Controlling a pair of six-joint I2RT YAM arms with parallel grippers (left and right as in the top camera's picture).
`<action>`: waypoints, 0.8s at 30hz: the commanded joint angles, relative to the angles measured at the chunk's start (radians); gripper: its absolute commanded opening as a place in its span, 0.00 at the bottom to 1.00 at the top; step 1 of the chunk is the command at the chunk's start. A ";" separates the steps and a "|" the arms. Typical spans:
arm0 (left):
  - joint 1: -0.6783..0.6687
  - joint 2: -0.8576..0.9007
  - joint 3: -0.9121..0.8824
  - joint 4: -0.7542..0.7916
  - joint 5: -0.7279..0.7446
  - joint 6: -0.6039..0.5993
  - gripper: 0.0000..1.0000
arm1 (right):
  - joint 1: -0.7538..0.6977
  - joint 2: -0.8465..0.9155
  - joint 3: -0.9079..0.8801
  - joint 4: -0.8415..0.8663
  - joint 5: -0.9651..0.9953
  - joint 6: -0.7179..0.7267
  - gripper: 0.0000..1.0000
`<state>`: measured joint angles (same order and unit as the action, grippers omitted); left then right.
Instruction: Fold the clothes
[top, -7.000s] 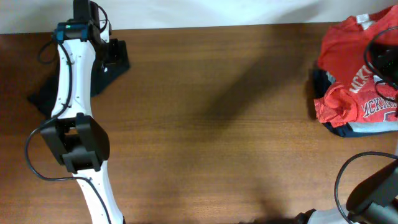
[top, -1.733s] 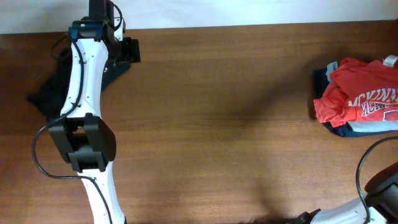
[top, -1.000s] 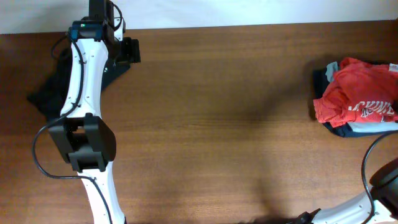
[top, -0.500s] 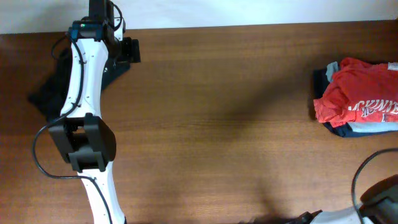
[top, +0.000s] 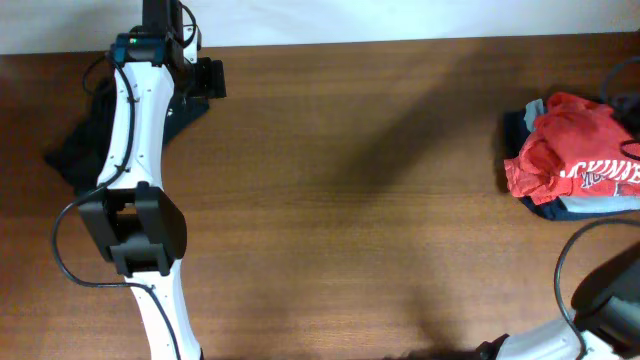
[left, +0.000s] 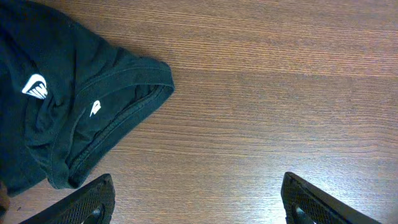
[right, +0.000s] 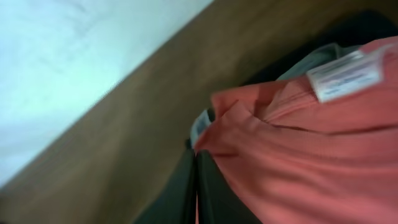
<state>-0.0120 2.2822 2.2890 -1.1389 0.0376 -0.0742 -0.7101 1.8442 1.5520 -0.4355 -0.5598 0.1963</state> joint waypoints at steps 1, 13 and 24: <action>-0.001 0.013 0.002 0.004 0.010 0.011 0.85 | 0.006 0.067 0.009 0.014 0.129 -0.072 0.04; -0.003 0.015 0.002 0.021 0.000 0.023 0.85 | -0.043 0.352 0.006 0.028 0.115 -0.092 0.04; 0.011 0.014 0.005 0.036 -0.008 0.023 0.85 | -0.045 0.368 0.021 0.055 -0.038 -0.093 0.05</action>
<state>-0.0113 2.2822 2.2890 -1.1088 0.0357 -0.0715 -0.7582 2.1735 1.5921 -0.3759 -0.5644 0.1234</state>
